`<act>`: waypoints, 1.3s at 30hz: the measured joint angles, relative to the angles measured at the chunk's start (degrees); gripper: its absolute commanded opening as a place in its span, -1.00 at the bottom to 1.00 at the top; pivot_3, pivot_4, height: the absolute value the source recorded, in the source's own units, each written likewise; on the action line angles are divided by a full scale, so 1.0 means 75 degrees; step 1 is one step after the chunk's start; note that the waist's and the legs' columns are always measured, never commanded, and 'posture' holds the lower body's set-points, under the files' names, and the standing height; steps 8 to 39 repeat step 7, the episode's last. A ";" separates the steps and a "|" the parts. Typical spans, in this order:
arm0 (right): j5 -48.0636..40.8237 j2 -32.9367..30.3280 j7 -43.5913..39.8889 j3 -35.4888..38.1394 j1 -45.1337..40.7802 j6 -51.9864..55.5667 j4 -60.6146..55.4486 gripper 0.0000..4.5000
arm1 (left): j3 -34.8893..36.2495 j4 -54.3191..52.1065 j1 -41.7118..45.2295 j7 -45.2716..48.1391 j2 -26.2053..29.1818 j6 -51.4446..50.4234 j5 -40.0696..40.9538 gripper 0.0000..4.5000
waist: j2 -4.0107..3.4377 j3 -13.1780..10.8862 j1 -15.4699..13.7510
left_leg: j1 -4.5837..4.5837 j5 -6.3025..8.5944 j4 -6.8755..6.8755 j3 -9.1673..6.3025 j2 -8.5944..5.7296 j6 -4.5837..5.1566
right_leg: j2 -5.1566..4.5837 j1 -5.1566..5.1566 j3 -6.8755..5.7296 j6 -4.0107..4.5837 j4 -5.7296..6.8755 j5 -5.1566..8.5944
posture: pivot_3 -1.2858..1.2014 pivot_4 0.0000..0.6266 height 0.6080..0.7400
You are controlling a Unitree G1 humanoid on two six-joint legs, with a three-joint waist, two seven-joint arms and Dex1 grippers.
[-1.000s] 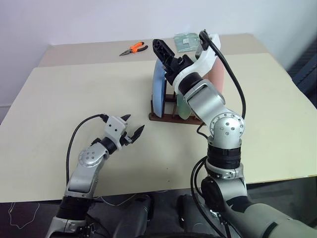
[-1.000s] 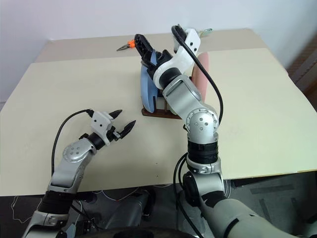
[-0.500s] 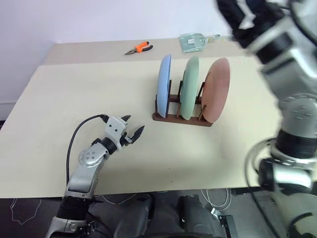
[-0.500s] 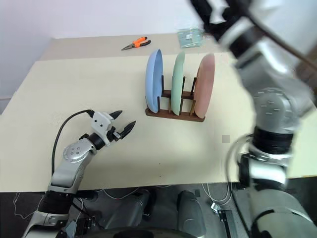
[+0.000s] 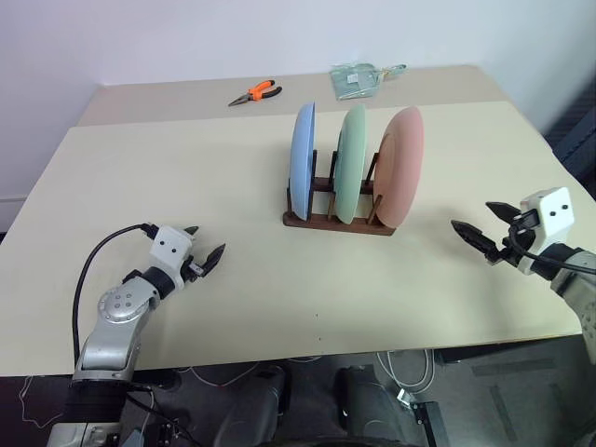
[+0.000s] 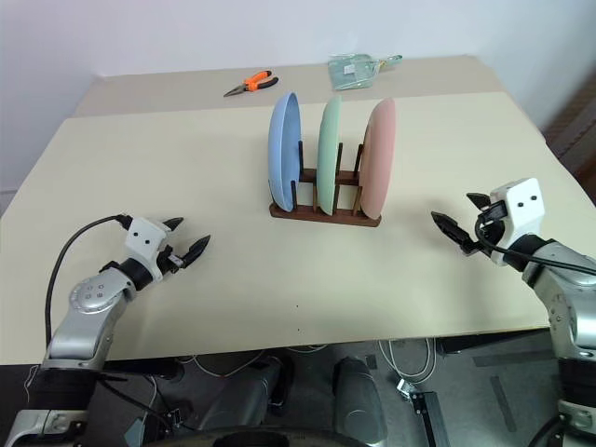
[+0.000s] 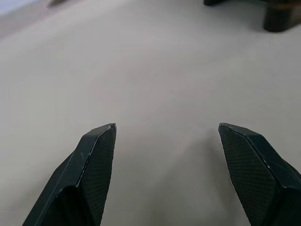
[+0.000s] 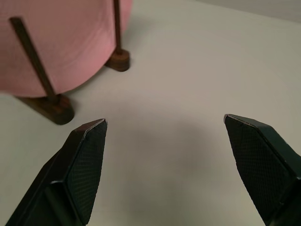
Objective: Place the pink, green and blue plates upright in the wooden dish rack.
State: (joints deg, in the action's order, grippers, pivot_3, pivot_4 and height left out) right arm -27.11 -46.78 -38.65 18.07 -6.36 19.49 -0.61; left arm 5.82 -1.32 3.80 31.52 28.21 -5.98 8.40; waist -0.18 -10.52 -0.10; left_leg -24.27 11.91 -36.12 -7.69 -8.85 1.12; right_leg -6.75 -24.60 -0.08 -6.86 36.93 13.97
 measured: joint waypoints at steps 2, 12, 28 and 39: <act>0.0180 0.0149 -0.0038 -0.0156 -0.0164 -0.0205 0.0147 0.80 | 0.0000 -0.0204 -0.0179 0.0091 0.0029 -0.0074 0.0064 0.59 | 0.0000 0.0000 -0.0023 | 0.0000 0.0000 0.0005 0.0000 -0.0001 0.0000 | -0.0001 -0.0001 0.0001 -0.0001 -0.0004 0.0001 | 0.03 -0.52 0.83; 0.0437 0.0393 -0.0230 -0.0370 -0.0410 -0.0447 0.0281 0.80 | 0.0007 -0.0575 -0.0449 0.0125 0.0058 -0.0300 0.0171 0.59 | 0.0000 0.0000 -0.0094 | -0.0002 0.0001 0.0007 -0.0002 -0.0001 -0.0001 | -0.0001 -0.0001 0.0000 -0.0001 -0.0010 0.0001 | 0.03 -0.52 0.83; 0.0437 0.0393 -0.0230 -0.0370 -0.0410 -0.0447 0.0281 0.80 | 0.0007 -0.0575 -0.0449 0.0125 0.0058 -0.0300 0.0171 0.59 | 0.0000 0.0000 -0.0094 | -0.0002 0.0001 0.0007 -0.0002 -0.0001 -0.0001 | -0.0001 -0.0001 0.0000 -0.0001 -0.0010 0.0001 | 0.03 -0.52 0.83; 0.0437 0.0393 -0.0230 -0.0370 -0.0410 -0.0447 0.0281 0.80 | 0.0007 -0.0575 -0.0449 0.0125 0.0058 -0.0300 0.0171 0.59 | 0.0000 0.0000 -0.0094 | -0.0002 0.0001 0.0007 -0.0002 -0.0001 -0.0001 | -0.0001 -0.0001 0.0000 -0.0001 -0.0010 0.0001 | 0.03 -0.52 0.83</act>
